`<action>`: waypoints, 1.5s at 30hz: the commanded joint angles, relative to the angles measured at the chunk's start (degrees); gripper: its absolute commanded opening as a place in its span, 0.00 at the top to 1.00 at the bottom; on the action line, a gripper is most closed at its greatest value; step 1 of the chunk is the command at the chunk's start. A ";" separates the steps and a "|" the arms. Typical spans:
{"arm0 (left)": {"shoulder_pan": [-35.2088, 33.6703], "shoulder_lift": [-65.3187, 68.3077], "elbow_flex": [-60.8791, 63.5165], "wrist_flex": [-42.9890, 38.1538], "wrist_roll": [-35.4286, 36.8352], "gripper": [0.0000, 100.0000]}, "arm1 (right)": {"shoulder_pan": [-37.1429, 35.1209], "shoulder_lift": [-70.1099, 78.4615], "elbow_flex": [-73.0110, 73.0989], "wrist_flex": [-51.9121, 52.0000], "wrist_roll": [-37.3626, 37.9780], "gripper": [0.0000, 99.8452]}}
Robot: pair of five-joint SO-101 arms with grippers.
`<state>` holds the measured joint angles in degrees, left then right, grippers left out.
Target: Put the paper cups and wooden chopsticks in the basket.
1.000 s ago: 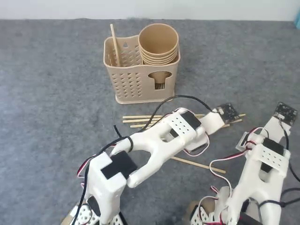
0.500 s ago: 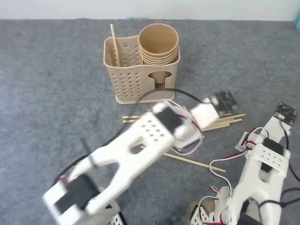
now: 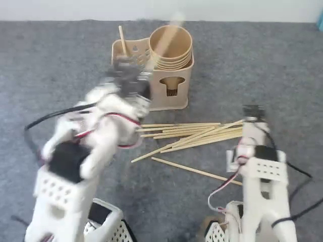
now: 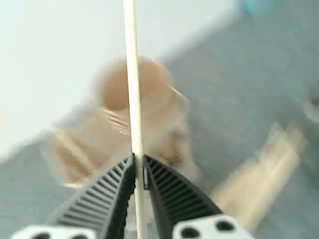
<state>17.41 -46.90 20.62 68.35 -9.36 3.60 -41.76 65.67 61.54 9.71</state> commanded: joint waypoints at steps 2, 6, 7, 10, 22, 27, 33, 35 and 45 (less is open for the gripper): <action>-12.92 -5.71 -0.48 -12.13 2.90 0.99 | -14.99 -3.21 -0.26 1.27 3.08 0.97; -21.54 -6.15 -0.48 -24.35 6.86 0.99 | -28.00 -3.21 -0.53 0.75 3.34 0.91; -22.95 -6.15 -0.31 -27.16 7.91 0.99 | -30.73 -3.21 -0.79 0.66 3.34 0.87; -24.53 -5.63 -0.04 -32.62 13.54 0.99 | -36.70 -3.21 -3.25 0.92 2.81 0.75; -18.90 -5.54 22.20 -65.41 24.62 0.99 | -45.58 10.33 -8.97 -7.60 -2.73 0.82; -15.65 -5.54 33.45 -81.23 24.62 0.99 | -43.65 22.11 -9.58 -13.49 -0.18 0.82; -14.07 -0.62 33.54 -81.76 24.62 0.99 | -43.56 26.07 -13.19 -11.47 -0.44 0.82; -14.15 3.34 32.57 -84.31 24.62 0.99 | -43.56 26.33 -13.19 -11.47 -0.44 0.86; -14.68 20.57 22.81 -86.77 24.62 0.99 | -40.13 25.80 -13.01 -11.12 -3.78 0.99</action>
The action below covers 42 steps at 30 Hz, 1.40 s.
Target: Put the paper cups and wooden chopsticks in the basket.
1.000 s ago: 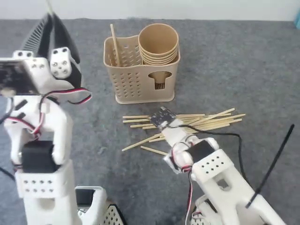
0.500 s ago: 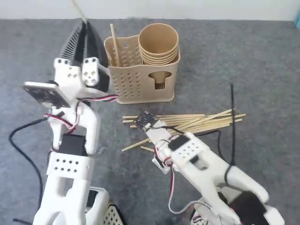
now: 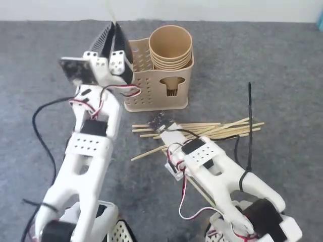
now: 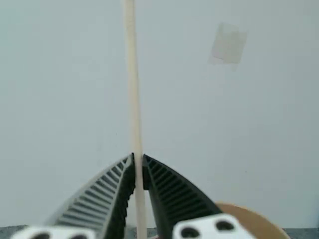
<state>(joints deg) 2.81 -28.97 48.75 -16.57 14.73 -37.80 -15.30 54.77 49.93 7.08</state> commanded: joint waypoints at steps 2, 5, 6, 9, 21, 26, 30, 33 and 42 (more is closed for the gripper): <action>0.00 3.60 -6.29 -1.85 0.53 0.99 | 1.27 -0.66 -2.11 0.48 -1.14 0.99; 0.00 4.66 -7.78 -1.93 0.53 0.99 | 1.36 -0.66 -2.11 0.48 -1.05 0.99; 0.00 5.01 -7.96 -2.20 0.53 0.99 | 1.36 -0.66 -2.11 0.40 -1.05 0.99; -0.09 5.89 -8.22 -2.20 0.44 0.99 | 1.45 -0.66 -2.11 0.40 -1.05 0.99; -1.41 6.24 -6.46 -2.11 -4.40 0.78 | 1.54 -0.66 -2.11 0.40 -1.05 0.99; -4.57 6.24 -6.11 -1.76 -4.40 0.72 | 1.54 -0.66 -2.11 0.31 -1.05 0.99; -6.95 5.36 -5.93 -1.58 -4.57 0.72 | 1.54 -0.66 -2.11 0.22 -1.32 0.99; -7.56 0.70 -4.88 3.96 -4.66 0.72 | 1.63 -0.66 -2.11 0.22 -1.41 0.99; -8.00 -30.15 -4.53 44.48 -4.75 0.72 | 5.58 -5.49 -1.14 0.66 -3.34 0.99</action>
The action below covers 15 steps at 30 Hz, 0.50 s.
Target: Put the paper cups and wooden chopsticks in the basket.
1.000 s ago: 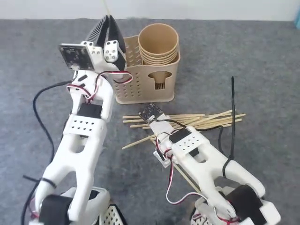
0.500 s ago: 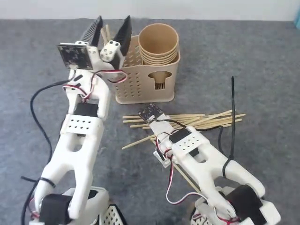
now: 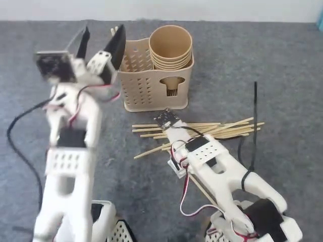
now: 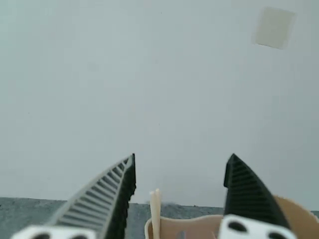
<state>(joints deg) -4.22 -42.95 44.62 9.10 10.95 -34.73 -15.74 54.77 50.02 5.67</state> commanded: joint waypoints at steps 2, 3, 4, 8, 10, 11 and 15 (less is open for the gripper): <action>-2.90 -22.42 -0.40 29.27 -0.88 0.72 | 3.82 -9.45 0.00 0.66 -2.90 0.99; -3.87 -24.88 -0.22 33.58 -0.70 0.72 | 4.26 -12.18 0.35 1.19 -3.08 0.99; -5.01 -26.73 0.40 36.57 -0.62 0.72 | 4.62 -15.16 0.44 2.33 -3.60 0.99; -9.32 -30.95 7.34 40.09 -0.53 0.72 | 4.44 -28.44 0.44 8.04 -5.19 0.99; -10.73 -30.95 12.00 38.59 -0.53 0.72 | 4.35 -35.38 0.44 11.21 -4.84 0.99; -11.34 -30.77 14.29 37.71 -0.53 0.72 | 4.35 -38.55 0.35 12.44 -4.75 0.99; -11.87 -29.89 23.16 35.43 2.20 0.72 | 4.35 -48.04 0.00 15.78 -1.05 0.99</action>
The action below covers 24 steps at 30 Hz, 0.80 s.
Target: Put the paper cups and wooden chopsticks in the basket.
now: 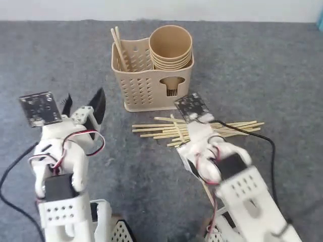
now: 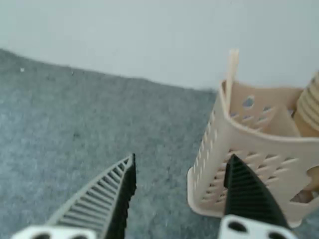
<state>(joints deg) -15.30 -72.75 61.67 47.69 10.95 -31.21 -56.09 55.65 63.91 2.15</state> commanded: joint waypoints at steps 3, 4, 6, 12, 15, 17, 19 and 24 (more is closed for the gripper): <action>-0.97 -0.44 10.68 -6.07 4.31 0.72 | 0.84 -9.27 -2.46 2.15 3.16 0.99; -1.05 -0.44 11.21 -6.51 4.22 0.72 | 0.84 -8.92 -3.43 2.15 3.25 0.99; -1.05 -0.09 11.91 -6.59 4.31 0.72 | 0.84 -7.78 -5.80 1.80 3.25 0.99; -1.14 -0.44 14.73 -6.95 4.31 0.72 | -2.77 -0.31 -16.88 -0.84 2.73 0.99; -1.14 -0.44 15.43 -7.03 4.31 0.72 | -4.70 4.97 -23.03 -4.97 2.46 0.99; -1.14 -0.53 15.78 -7.03 4.31 0.72 | -5.05 8.66 -27.16 -8.92 0.00 0.99; -1.14 -0.53 16.40 -7.03 4.13 0.72 | -5.05 12.44 -32.00 -11.82 -1.76 0.99; -0.79 -0.53 18.42 -9.76 4.04 0.72 | -5.05 20.88 -44.48 -17.19 -5.45 0.99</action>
<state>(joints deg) -16.00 -72.66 79.16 41.98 14.73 -35.69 -38.42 19.87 50.37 -0.92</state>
